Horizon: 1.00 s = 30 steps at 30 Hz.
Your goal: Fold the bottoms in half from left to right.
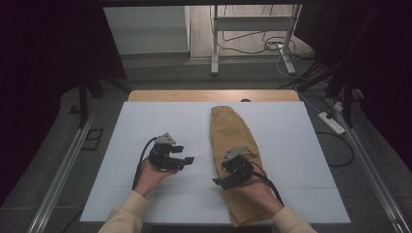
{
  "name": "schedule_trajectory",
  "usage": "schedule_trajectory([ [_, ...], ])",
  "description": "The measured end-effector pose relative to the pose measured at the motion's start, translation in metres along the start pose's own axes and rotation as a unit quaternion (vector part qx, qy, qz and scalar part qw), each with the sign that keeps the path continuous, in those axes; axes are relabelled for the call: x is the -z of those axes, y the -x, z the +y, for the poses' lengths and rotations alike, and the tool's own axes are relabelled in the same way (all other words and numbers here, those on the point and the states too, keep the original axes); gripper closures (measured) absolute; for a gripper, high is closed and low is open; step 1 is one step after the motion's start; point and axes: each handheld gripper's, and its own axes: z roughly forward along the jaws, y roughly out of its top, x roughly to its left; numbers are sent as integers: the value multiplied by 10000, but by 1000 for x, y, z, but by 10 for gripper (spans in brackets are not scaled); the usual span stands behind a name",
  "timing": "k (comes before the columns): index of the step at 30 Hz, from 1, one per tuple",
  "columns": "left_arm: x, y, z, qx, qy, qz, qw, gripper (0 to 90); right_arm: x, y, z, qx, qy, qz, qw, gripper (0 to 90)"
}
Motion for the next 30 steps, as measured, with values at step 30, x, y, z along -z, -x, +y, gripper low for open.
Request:
schedule_trajectory([
  [30,0,0,-1,-2,11,1,10000,299,-2,9,-6,-202,-673,-600,9957,553],
])
